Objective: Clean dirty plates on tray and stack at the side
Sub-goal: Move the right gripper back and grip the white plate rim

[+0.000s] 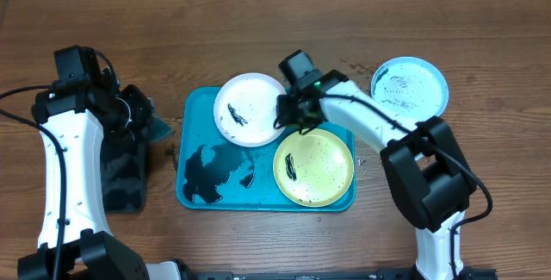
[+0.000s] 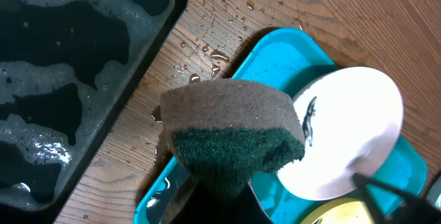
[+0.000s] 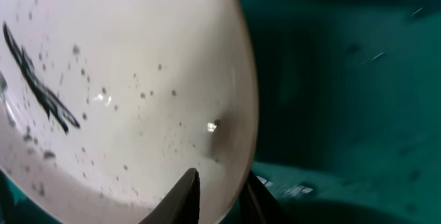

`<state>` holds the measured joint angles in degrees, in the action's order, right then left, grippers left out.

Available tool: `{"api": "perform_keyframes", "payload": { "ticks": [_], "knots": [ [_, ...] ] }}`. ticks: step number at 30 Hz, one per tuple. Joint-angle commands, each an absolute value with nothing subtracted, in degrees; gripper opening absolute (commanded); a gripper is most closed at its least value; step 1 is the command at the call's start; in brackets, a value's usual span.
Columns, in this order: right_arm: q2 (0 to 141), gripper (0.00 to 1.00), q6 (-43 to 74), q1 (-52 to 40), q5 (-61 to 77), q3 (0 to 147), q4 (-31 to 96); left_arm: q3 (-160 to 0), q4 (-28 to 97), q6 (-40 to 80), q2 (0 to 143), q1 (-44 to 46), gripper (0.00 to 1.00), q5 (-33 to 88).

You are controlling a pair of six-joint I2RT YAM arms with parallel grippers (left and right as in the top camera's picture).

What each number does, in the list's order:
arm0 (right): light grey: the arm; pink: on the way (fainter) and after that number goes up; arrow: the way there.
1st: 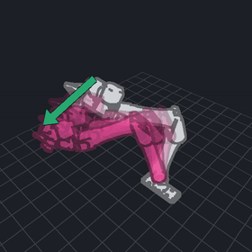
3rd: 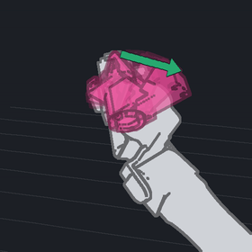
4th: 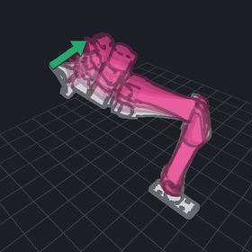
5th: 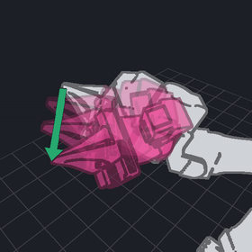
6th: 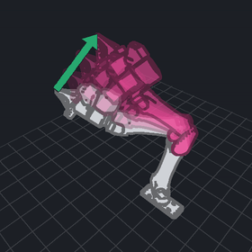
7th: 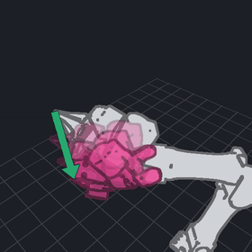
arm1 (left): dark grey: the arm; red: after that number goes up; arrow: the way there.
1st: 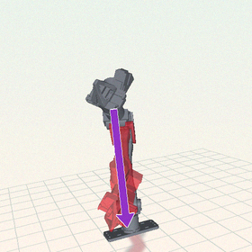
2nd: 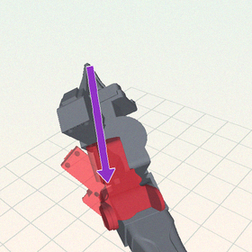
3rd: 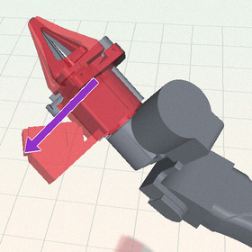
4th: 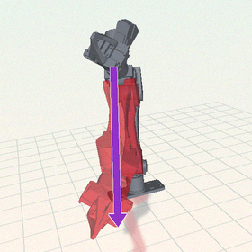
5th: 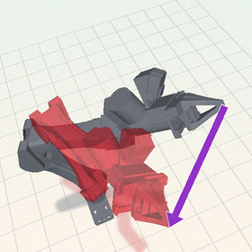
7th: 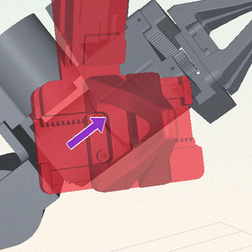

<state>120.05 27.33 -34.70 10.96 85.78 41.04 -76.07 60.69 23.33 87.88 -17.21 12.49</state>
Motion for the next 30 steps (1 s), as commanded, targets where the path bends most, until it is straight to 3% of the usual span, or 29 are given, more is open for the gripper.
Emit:
{"api": "perform_keyframes", "payload": {
  "ticks": [1,3,6,7,8,9,13,27,30],
  "knots": [
    [119.8,0.22,28.7,-37.2,17.7,89.0,43.9,-76.0,60.6,21.8,87.7,-16.8,0.04,13.6],
    [119.0,0.22,27.3,-38.2,18.4,91.9,47.8,-76.0,60.6,21.8,87.7,-16.8,0.05,13.6],
    [118.1,0.31,26.8,-38.2,16.2,95.1,51.2,-76.0,60.6,21.8,87.7,-16.8,0.05,13.6],
    [117.6,0.36,26.8,-37.9,14.0,96.1,52.0,-76.0,60.6,21.8,87.7,-16.8,0.05,13.6],
    [117.0,0.48,26.8,-37.2,7.7,97.4,51.8,-76.0,60.6,21.8,87.7,-16.8,0.05,13.6],
    [117.0,0.50,26.8,-36.6,4.5,97.6,51.1,-76.0,60.6,21.8,87.7,-16.8,0.05,13.6],
    [118.5,0.50,25.1,-34.0,-3.8,97.4,48.3,-76.0,60.6,21.8,87.7,-16.8,0.04,13.6],
    [126.8,0.49,22.3,-34.8,5.7,97.4,43.3,-76.0,60.6,21.8,87.7,-16.8,0.04,13.6],
    [127.5,0.39,22.5,-35.0,7.3,97.4,44.1,-76.0,60.6,21.0,87.7,-16.8,0.04,13.9]
  ]
}}
